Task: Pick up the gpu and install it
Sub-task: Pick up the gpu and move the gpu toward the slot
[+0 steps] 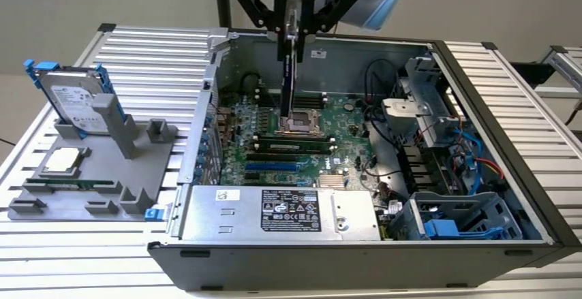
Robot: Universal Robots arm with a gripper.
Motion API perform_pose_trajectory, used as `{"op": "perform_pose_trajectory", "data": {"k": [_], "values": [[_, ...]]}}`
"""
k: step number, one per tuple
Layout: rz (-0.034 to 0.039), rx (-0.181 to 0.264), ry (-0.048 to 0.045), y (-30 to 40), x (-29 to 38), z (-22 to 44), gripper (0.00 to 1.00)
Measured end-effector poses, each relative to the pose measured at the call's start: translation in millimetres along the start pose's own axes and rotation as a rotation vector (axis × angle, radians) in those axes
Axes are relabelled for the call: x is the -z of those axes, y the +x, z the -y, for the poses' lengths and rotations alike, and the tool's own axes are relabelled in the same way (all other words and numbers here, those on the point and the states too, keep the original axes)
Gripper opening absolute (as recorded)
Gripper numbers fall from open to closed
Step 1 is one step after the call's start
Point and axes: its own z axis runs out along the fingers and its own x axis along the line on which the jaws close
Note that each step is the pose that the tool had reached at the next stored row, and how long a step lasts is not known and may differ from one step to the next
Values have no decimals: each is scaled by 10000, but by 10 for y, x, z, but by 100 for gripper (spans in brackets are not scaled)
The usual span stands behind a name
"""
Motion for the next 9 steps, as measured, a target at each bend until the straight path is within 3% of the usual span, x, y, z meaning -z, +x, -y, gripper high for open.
{"op": "perform_pose_trajectory", "data": {"k": [9], "values": [[0,0,-1,-132,-3,-10,0]]}}
